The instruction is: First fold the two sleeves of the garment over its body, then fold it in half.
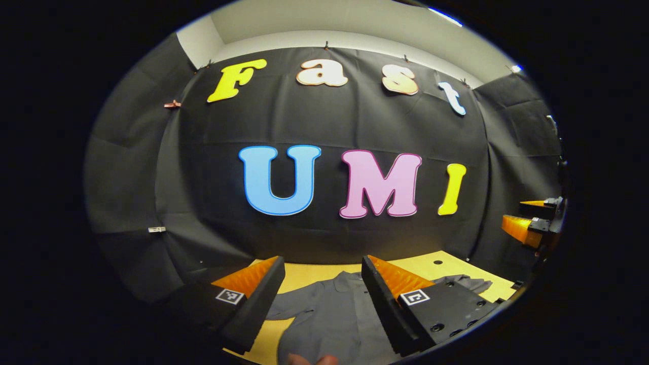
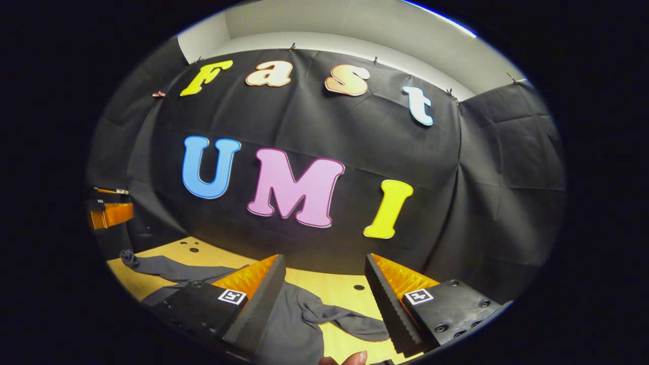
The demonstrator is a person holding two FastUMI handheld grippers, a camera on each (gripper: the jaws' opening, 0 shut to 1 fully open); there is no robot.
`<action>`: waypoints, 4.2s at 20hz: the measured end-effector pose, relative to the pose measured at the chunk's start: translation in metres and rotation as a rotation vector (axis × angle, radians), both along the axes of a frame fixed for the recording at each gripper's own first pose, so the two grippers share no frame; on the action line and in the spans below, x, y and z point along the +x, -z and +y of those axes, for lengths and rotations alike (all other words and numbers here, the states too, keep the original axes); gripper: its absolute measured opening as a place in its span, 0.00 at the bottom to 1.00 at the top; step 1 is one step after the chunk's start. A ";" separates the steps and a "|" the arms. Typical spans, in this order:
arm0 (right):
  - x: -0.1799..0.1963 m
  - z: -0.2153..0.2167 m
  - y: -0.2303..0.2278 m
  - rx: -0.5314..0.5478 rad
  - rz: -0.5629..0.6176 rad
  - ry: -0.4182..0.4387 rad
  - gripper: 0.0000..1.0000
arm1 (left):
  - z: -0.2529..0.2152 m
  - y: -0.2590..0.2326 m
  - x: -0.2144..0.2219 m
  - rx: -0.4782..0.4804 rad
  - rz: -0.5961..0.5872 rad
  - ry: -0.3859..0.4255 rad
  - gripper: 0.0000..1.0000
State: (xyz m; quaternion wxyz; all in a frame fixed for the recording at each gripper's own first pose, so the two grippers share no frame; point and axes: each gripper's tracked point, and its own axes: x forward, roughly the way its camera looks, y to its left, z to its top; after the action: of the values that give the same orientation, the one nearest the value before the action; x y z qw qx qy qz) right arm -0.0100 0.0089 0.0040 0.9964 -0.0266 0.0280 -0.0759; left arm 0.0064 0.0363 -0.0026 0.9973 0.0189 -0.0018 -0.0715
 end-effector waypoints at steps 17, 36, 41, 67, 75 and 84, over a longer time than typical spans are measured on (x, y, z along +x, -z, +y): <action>0.065 -0.177 0.295 0.005 0.481 0.007 0.97 | -0.102 0.023 0.064 -0.030 0.080 -0.039 0.96; 0.075 -0.183 0.436 0.229 0.785 0.015 0.11 | -0.115 0.058 0.066 0.035 0.174 -0.115 0.96; 0.071 -0.191 0.390 0.161 0.683 0.078 0.08 | -0.088 0.054 0.055 0.019 0.153 -0.093 0.96; 0.145 0.154 0.138 0.145 0.283 -0.169 0.07 | 0.198 0.105 0.047 -0.034 0.182 -0.198 0.96; 0.168 0.283 0.201 0.163 0.398 -0.319 0.07 | 0.264 0.151 0.056 -0.072 0.246 -0.246 0.96; 0.163 0.360 0.293 0.186 0.622 -0.400 0.14 | 0.303 0.192 0.064 -0.086 0.305 -0.283 0.95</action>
State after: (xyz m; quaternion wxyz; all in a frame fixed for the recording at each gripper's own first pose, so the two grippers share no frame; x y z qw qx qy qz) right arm 0.1533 0.3690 -0.2892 0.9336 0.0373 0.3299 0.1347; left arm 0.0704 0.3396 -0.1945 0.9860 -0.0345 0.1488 0.0675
